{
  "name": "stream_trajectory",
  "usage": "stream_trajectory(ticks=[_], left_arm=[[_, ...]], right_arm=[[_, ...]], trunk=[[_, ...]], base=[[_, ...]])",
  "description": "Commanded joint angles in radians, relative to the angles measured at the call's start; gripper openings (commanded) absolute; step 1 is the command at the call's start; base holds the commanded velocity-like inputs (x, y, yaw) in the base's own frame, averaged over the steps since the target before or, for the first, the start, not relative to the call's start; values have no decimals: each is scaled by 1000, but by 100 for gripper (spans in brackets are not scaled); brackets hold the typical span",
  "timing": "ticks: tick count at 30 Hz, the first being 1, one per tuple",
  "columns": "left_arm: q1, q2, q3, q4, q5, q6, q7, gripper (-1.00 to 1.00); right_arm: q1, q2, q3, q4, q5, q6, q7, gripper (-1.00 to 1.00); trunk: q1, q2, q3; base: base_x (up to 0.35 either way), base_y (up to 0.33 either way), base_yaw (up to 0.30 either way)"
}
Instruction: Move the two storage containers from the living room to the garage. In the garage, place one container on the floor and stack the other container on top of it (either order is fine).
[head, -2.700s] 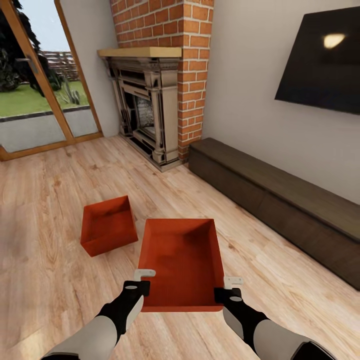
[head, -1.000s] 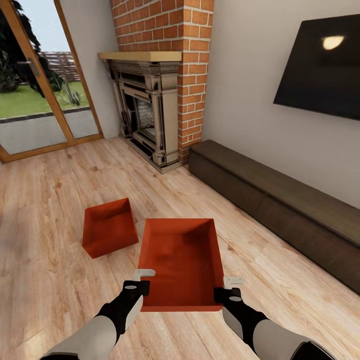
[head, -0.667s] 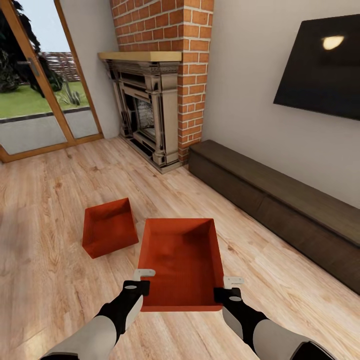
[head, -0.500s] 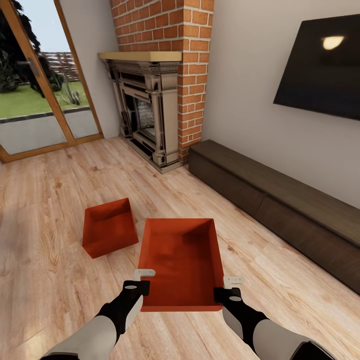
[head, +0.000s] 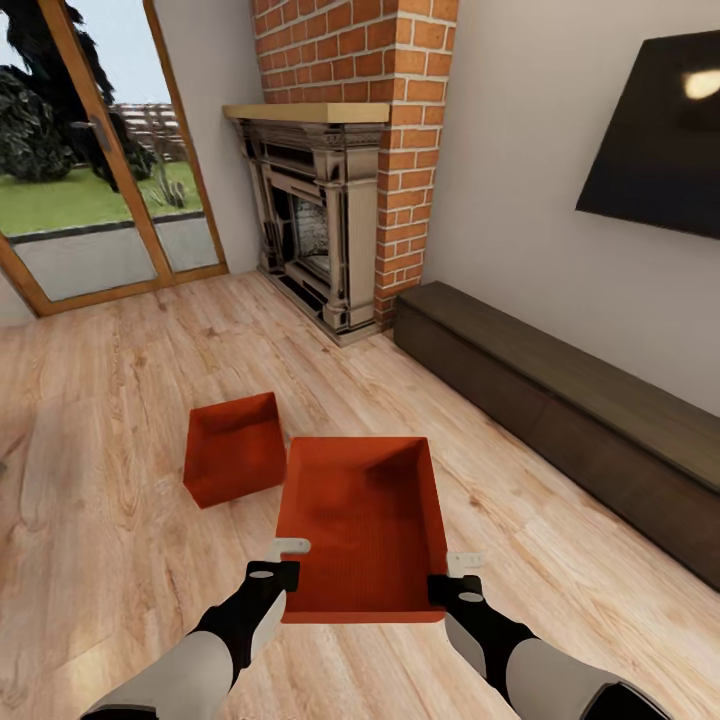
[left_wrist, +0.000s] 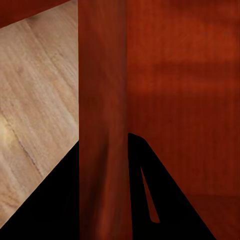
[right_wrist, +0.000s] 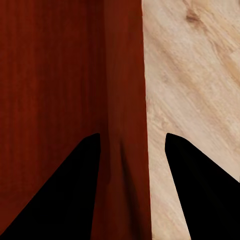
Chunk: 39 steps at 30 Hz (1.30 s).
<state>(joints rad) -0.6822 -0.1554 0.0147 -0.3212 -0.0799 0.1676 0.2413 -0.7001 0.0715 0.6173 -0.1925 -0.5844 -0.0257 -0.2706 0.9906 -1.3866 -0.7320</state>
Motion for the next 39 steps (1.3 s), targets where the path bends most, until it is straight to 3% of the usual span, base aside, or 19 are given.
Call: stream_trajectory(ticks=[1,12,39], left_arm=[[0,0,17,1,-17,10,12,-100],[0,1,17,1,-17,9,8,-100],[0,5,19,1,-17,1,22,-100]], right_arm=[[-1,-1,-13,-2,16,-5,-25,-100],[-1,-2,-16,-2,16,-7,-27,-100],[-1,-1,-14,-2,17,-8,-29,-100]], trunk=[[0,0,-1],[0,0,-1],[0,0,-1]], base=[[0,0,229],[0,0,65],[0,0,295]])
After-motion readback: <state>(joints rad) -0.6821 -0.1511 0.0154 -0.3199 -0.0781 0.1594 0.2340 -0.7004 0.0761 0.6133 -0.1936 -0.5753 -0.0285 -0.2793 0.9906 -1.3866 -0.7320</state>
